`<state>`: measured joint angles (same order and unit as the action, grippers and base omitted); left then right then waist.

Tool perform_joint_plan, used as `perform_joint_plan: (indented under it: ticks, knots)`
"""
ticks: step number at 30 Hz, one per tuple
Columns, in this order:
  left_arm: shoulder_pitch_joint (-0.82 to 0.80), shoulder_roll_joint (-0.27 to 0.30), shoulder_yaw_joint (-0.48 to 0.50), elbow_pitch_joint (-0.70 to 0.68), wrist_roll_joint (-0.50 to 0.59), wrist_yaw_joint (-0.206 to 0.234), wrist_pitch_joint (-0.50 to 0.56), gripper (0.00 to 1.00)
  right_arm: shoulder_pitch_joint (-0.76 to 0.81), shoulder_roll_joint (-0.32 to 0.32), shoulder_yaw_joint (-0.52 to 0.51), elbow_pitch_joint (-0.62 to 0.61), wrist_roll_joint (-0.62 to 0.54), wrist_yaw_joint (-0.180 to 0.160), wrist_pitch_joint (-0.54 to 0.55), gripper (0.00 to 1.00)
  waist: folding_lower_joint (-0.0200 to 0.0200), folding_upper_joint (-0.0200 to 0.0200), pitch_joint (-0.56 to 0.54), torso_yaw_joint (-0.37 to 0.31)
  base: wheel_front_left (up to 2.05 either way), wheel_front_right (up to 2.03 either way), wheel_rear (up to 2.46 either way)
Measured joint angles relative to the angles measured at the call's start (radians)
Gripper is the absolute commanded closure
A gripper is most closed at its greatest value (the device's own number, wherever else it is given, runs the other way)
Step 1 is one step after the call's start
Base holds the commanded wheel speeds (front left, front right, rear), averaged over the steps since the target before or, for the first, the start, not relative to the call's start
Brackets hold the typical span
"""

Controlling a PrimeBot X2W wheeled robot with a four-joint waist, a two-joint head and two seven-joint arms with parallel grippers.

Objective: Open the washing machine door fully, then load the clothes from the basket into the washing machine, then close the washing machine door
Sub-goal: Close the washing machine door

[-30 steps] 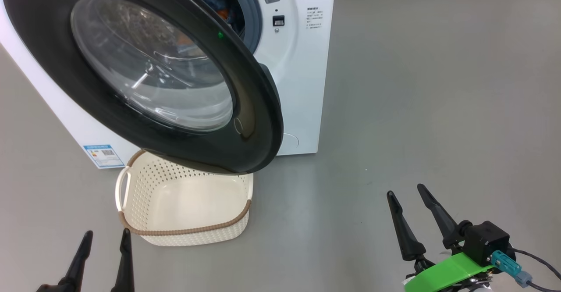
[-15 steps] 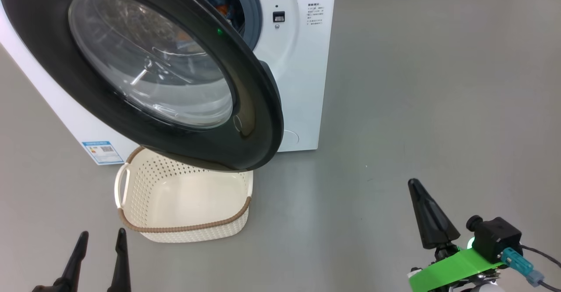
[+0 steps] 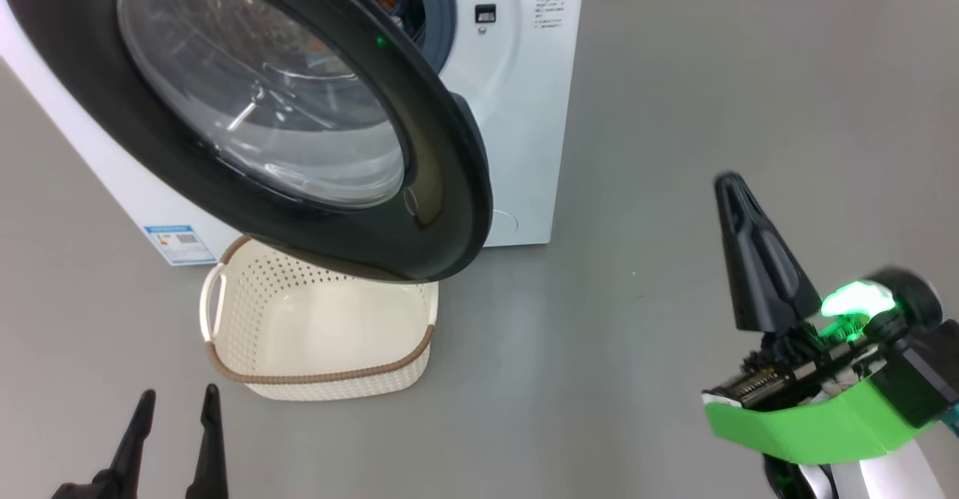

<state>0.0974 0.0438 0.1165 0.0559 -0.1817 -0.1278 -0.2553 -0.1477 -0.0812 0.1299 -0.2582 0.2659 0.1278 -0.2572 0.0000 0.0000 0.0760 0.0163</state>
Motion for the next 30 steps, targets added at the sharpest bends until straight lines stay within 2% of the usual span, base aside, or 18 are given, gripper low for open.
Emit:
perform_joint_plan:
  ticks: [5, 11, 20, 26, 30]
  knots:
    - [-0.021, -0.001, -0.016, 0.001, -0.012, 0.0, 0.0, 0.0, -0.067, -0.039, 0.109, -0.083, 0.01, 0.0, 0.0, 1.0, 0.0, 0.0, 0.009, 0.019, 0.0, 0.0, 0.0]
    - [-0.032, -0.002, -0.046, 0.011, -0.028, 0.0, 0.0, 0.0, -0.13, -0.082, 0.231, -0.077, 0.03, 0.0, 0.0, 1.0, 0.0, 0.0, 0.016, 0.055, 0.0, 0.0, 0.0]
    - [-0.092, -0.003, -0.119, 0.012, -0.062, 0.009, 0.0, 0.0, -0.229, -0.144, 0.442, 0.061, 0.058, 0.0, 0.037, 1.0, 0.0, 0.0, 0.048, 0.138, 0.0, 0.0, 0.0]
    - [-0.151, -0.003, -0.168, 0.009, -0.089, 0.01, 0.0, 0.0, -0.285, -0.152, 0.509, 0.145, 0.076, 0.0, 0.072, 1.0, 0.0, 0.0, 0.104, 0.185, 0.0, 0.0, 0.0]
    - [-0.187, -0.004, -0.195, 0.006, -0.103, 0.019, 0.0, 0.0, -0.309, -0.166, 0.519, 0.199, 0.08, 0.0, 0.077, 1.0, 0.0, 0.0, 0.148, 0.217, 0.0, 0.0, 0.0]
